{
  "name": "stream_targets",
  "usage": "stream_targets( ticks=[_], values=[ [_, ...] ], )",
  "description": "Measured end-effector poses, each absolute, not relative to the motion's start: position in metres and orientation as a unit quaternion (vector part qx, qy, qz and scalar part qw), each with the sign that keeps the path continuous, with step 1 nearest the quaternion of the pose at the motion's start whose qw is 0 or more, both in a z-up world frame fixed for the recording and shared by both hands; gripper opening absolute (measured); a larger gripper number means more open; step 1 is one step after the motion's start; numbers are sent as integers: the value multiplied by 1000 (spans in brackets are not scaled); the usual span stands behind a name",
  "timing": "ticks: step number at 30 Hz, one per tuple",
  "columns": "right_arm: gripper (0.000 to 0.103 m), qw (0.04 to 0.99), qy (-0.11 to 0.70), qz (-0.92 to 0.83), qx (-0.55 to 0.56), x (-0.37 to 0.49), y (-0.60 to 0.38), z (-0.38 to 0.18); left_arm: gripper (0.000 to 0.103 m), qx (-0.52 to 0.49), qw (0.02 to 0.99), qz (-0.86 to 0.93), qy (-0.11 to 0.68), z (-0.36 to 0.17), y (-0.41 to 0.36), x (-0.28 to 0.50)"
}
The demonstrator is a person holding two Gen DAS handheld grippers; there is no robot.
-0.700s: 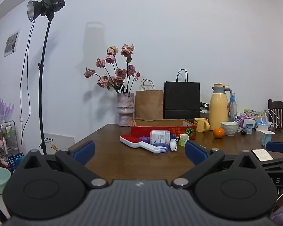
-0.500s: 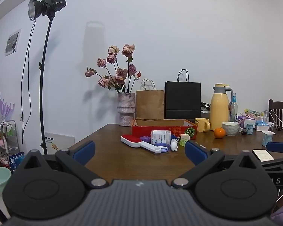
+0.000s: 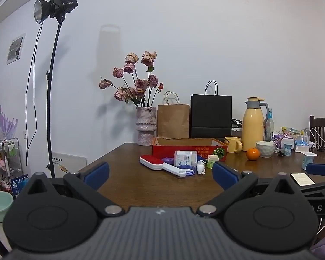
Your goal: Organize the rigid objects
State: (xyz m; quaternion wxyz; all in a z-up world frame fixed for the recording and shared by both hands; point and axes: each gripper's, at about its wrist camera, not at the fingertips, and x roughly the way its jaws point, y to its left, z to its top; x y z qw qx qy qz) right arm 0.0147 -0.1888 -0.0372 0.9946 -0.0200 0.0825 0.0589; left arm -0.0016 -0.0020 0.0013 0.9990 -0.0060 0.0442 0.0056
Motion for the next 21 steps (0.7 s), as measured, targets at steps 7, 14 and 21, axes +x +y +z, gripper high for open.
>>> stream_targets(
  ticks=[7,14,21],
  values=[
    [103,995,82,59,-20,13,-191,-37,103,-5,999,6,44,1,-2,-1],
    [103,995,82,60,-20,12,-191,-37,103,-5,999,6,44,0,-2,-1],
    [103,995,82,59,-20,14,-190,-37,103,-6,999,5,44,-1,-2,-1]
  ],
)
